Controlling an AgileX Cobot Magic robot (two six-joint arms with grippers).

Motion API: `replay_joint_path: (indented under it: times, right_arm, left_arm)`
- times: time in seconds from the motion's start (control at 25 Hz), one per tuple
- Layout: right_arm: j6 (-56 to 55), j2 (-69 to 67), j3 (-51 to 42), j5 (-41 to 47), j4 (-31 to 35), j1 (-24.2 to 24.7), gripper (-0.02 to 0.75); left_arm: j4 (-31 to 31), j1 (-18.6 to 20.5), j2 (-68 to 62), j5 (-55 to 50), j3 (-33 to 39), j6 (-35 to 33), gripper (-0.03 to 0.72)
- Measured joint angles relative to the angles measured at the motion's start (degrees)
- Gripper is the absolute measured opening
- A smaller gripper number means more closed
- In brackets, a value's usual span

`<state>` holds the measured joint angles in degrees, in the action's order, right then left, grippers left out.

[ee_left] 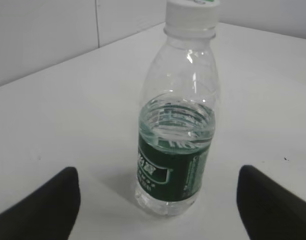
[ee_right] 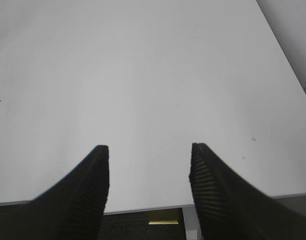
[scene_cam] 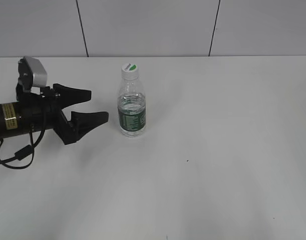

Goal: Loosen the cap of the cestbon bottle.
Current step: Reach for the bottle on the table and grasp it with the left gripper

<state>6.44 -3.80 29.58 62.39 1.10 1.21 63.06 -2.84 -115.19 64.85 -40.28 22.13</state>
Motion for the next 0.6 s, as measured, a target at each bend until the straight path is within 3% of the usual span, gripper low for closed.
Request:
replay_joint_path:
  times: [0.6]
  right_arm:
    - [-1.06, 0.0, 0.0, 0.0, 0.0, 0.0, 0.403]
  left_arm:
    - [14.87, -1.8, -15.55, 4.05, -20.7, 14.52, 0.58]
